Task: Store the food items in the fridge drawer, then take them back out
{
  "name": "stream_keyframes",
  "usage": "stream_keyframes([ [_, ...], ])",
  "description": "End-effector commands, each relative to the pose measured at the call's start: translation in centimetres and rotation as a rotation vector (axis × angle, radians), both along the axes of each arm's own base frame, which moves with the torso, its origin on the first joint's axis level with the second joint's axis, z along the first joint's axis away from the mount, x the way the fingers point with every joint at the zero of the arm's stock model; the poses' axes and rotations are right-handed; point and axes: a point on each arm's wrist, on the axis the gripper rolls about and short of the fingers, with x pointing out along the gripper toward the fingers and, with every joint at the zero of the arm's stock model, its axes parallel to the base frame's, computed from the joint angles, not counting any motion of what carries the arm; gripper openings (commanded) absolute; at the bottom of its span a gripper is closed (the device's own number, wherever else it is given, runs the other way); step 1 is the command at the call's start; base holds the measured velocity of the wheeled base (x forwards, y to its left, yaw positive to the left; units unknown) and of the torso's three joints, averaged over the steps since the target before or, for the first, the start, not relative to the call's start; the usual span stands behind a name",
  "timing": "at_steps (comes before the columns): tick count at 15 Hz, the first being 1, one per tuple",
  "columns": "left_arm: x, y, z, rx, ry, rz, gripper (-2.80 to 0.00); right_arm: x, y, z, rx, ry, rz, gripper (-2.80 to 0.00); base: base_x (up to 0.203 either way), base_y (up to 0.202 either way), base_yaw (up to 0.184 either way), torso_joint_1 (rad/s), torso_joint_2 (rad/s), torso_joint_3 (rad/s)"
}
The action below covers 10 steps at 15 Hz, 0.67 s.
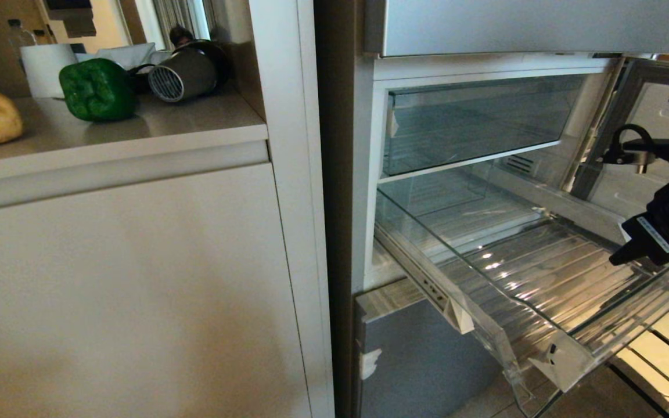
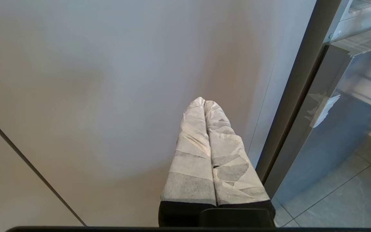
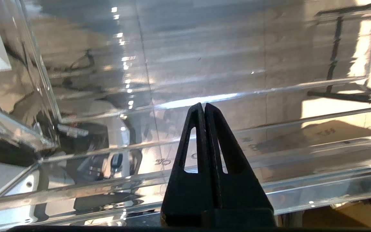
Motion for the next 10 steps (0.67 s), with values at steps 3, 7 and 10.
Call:
stream_keyframes([
  [3, 0.1, 0.0, -0.3, 0.0, 0.01, 0.0, -2.8, -0.3, 0.0, -1.3, -0.005, 0.064, 0.006, -2.8, 0.0, 0.0, 0.0, 0.0, 0.0, 0.0],
  [7, 0.1, 0.0, -0.3, 0.0, 0.01, 0.0, -2.8, -1.7, 0.0, -1.7, -0.007, 0.085, 0.009, -2.8, 0.0, 0.0, 0.0, 0.0, 0.0, 0.0],
  [10, 0.1, 0.0, -0.3, 0.0, 0.01, 0.0, -2.8, -2.9, -0.1, -1.5, -0.012, 0.075, 0.017, -2.8, 0.0, 0.0, 0.0, 0.0, 0.0, 0.0],
])
